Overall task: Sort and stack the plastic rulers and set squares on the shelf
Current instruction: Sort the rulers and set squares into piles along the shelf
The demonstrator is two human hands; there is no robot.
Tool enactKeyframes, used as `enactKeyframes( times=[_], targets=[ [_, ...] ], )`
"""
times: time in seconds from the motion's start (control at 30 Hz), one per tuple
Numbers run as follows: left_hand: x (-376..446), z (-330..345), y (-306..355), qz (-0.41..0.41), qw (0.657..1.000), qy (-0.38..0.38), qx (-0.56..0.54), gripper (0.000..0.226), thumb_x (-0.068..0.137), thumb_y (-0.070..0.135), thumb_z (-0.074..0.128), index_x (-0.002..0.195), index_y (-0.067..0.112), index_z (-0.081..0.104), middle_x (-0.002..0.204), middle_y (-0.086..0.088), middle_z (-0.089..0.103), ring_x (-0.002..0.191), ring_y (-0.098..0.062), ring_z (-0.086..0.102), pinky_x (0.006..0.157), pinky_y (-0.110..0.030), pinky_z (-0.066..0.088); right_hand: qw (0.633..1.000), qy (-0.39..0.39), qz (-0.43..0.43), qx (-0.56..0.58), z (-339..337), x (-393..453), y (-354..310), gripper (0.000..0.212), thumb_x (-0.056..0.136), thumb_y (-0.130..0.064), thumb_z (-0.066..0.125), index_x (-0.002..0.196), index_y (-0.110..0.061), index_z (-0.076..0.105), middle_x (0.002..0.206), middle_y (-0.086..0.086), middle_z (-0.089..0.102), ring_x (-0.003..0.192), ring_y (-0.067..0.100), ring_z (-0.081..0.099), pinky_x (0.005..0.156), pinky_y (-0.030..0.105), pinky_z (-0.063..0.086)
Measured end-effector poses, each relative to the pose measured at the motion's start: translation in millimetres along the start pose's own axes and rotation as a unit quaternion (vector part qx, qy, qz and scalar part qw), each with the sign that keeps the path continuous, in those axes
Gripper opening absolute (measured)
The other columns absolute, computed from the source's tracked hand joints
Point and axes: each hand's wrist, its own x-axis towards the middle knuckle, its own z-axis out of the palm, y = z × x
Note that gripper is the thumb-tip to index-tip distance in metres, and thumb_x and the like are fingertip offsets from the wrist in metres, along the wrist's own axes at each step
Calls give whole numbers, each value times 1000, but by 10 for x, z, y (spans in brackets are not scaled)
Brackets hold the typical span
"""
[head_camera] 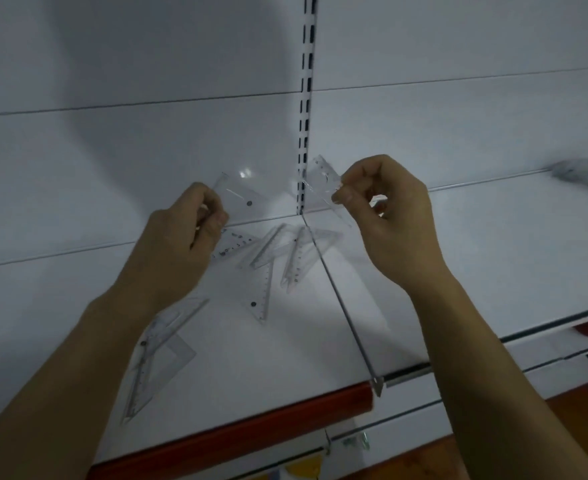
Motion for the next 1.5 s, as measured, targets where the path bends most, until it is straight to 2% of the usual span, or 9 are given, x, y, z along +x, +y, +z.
enactKeyframes(
  times=[0.17,0.27,0.57,0.7,0.83,1.03,1.23,1.4,1.5],
  targets=[
    [185,253,375,-18,1000,-14,-10,24,104,34,42,85,20,50,67,-3,60,53,-11,51,50,-20,39,993,63,83,49,-566,-97,197,20,91,-12,69,104,-25,62,81,-2,73,77,19,68,67,28,48],
    [324,636,788,-8,995,-27,-100,35,103,38,33,82,17,51,69,-7,59,56,-21,48,53,-30,39,985,94,128,73,-953,-160,353,29,91,-14,71,115,-23,60,80,-1,71,70,16,67,67,31,52],
    [630,2403,2074,-38,980,-52,-187,25,98,23,45,82,25,63,72,13,65,54,-9,49,54,-27,38,948,182,236,115,-2803,-523,1088,59,92,-2,64,144,-21,44,92,15,63,67,19,71,58,27,57],
    [753,3236,2632,-13,975,-87,-205,24,95,23,44,90,32,66,78,11,62,62,-10,53,61,-29,42,937,221,253,92,-3712,-715,1423,45,93,-2,65,133,-20,56,90,16,66,66,27,73,59,43,61],
    [1039,3881,3225,29,968,-125,-217,29,91,24,41,108,31,64,81,11,60,61,-13,53,59,-27,43,926,259,267,59,-4478,-807,1672,34,93,-4,67,122,-18,58,84,11,66,60,20,72,59,38,61],
    [1700,4680,3877,92,975,-140,-149,36,99,11,46,129,30,49,86,10,63,77,-10,61,72,-27,48,916,298,270,4,-5337,-698,2144,22,92,-12,68,107,-21,54,76,0,65,67,27,72,61,52,61],
    [2360,5419,4143,69,985,-134,-82,19,101,15,45,119,22,45,85,3,62,69,-15,61,57,-29,43,912,321,256,-15,-5796,-413,2677,18,93,-4,65,100,-4,49,74,1,58,52,9,63,51,26,51],
    [2987,6118,4237,37,988,-151,-20,13,102,14,42,114,17,41,77,-5,59,62,-18,55,51,-30,38,899,337,281,0,-6122,-62,3150,17,96,-6,62,95,-7,45,89,24,59,58,32,72,49,40,57],
    [3290,6480,4249,47,987,-154,25,13,102,12,41,115,14,41,71,-3,56,59,-15,51,48,-30,33,892,360,272,20,-6324,151,3400,16,96,-3,60,93,-7,45,99,30,57,58,34,71,52,41,59]
  ],
)
